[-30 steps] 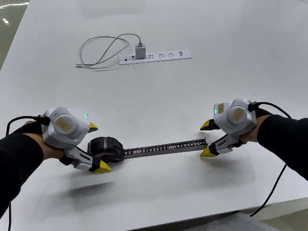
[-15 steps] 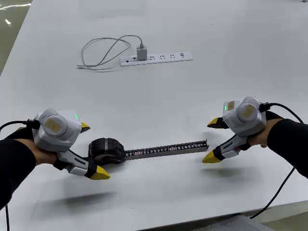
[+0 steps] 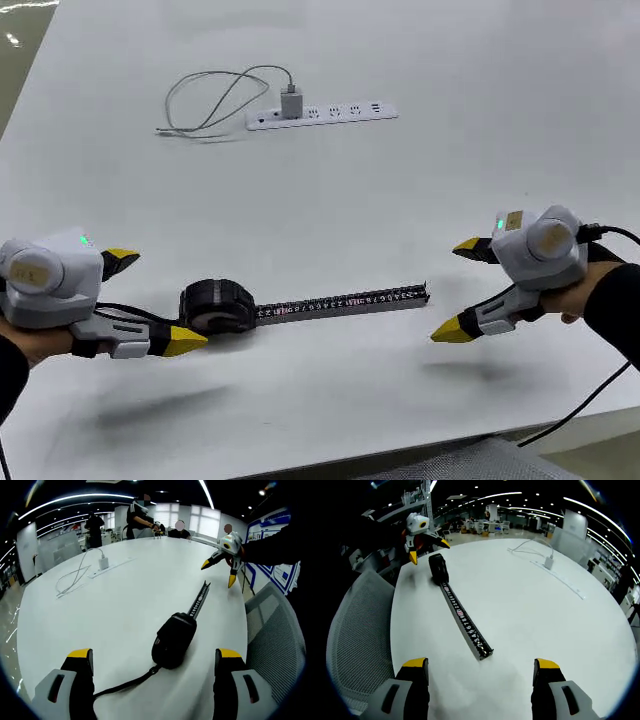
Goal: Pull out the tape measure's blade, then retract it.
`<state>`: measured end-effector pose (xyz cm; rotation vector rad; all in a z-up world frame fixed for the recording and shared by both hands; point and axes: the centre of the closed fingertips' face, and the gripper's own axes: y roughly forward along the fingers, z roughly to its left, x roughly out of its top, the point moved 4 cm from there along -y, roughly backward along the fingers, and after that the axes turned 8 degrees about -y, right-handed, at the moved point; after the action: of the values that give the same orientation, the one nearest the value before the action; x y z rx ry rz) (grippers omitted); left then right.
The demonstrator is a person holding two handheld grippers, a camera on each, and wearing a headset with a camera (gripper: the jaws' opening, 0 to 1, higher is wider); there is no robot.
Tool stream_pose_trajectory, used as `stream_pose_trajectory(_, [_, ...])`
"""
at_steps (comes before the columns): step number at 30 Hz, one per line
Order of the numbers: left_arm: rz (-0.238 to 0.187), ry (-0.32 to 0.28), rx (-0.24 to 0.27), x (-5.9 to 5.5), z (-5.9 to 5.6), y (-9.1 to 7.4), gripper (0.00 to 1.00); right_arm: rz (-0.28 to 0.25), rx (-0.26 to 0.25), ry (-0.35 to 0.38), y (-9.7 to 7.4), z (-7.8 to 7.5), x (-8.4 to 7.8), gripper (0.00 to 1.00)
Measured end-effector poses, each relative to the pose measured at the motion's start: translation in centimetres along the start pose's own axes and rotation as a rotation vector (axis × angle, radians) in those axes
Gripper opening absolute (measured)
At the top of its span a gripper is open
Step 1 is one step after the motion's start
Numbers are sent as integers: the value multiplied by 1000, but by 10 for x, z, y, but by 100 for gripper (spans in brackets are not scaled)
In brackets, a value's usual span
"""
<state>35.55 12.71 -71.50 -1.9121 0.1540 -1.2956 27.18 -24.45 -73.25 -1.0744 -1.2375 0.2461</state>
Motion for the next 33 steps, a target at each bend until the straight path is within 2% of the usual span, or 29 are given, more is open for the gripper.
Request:
stream_pose_trajectory(1, [30,-11,14,-7,2,-3,99,-14,-17,12,-3,0,-1,86])
stream_pose_trajectory(4, [9,-7,33,-13,3,-9,99,-28,-41,22,-9,1,-5,89])
stream_pose_trajectory(6, [14,-31,48,-20,5,-13,99,-35,-64,22,-10,3,-8,98])
stream_pose_trajectory(9, [-7,-50,68,-24,5,-18,99,-38,-75,42,-14,7,-13,99])
stream_pose_trajectory(16, [-17,-61,81,-34,-2,-30,99,-55,-76,69,-22,24,-21,99])
stream_pose_trajectory(23, [-30,-63,99,-40,-4,-39,99,-73,-104,84,-33,28,-23,99])
stream_pose_trajectory(25, [-32,-50,131,-42,-2,-42,99,-85,-116,95,-37,29,-23,99])
stream_pose_trajectory(26, [-31,-14,173,-43,2,-45,99,-87,-124,95,-38,29,-23,99])
stream_pose_trajectory(29, [-24,-53,169,-49,0,-47,99,-83,-130,118,-42,32,-26,99])
stream_pose_trajectory(33, [-39,-52,173,-50,0,-50,99,-78,-140,131,-46,33,-31,99])
